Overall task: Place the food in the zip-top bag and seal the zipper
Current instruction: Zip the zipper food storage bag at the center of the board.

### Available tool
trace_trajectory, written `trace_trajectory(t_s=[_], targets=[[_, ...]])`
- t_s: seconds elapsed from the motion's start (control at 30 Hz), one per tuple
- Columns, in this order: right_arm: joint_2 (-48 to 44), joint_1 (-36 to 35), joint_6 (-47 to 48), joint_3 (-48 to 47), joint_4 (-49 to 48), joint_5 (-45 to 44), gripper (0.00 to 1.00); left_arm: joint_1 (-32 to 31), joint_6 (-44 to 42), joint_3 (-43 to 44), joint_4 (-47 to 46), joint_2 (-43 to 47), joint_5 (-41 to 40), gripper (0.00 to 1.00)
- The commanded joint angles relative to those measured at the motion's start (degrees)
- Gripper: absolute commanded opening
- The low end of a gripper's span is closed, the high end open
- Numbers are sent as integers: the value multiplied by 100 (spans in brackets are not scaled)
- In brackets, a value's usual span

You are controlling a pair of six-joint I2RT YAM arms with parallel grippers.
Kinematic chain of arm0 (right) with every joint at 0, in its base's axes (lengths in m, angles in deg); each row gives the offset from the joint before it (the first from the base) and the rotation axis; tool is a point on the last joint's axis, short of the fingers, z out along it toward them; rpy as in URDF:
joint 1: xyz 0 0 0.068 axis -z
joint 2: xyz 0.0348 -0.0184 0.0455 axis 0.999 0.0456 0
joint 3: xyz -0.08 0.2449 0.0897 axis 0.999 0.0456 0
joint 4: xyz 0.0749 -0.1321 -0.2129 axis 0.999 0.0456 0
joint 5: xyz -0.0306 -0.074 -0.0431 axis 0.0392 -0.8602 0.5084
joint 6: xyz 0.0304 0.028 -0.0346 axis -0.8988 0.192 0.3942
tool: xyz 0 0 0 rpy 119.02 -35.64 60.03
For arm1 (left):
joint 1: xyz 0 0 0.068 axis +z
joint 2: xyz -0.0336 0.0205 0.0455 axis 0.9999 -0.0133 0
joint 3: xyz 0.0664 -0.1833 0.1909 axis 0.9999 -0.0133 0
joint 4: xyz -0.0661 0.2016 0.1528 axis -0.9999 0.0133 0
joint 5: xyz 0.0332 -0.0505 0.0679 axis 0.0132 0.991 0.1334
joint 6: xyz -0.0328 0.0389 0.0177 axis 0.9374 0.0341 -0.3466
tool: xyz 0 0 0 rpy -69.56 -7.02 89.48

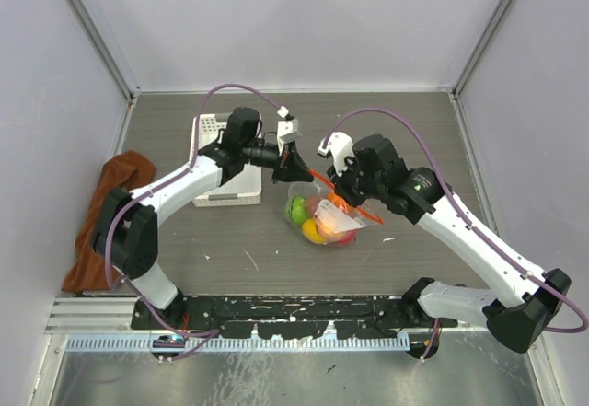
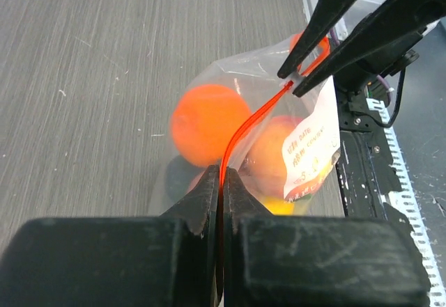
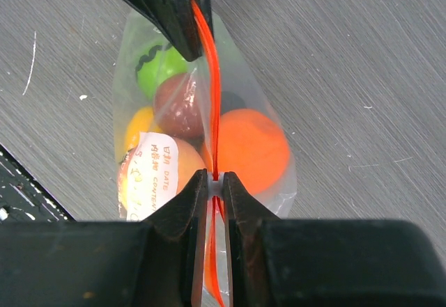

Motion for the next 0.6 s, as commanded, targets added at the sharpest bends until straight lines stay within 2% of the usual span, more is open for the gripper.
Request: trace_trajectory(t_s=[0.0, 0.57], targets=[[-232, 2, -62, 39, -255, -304, 0, 56, -307, -114, 213, 648, -512, 0], [-488, 16, -217, 222, 54, -1301, 0, 782, 304, -509, 254, 1215, -2044, 0]])
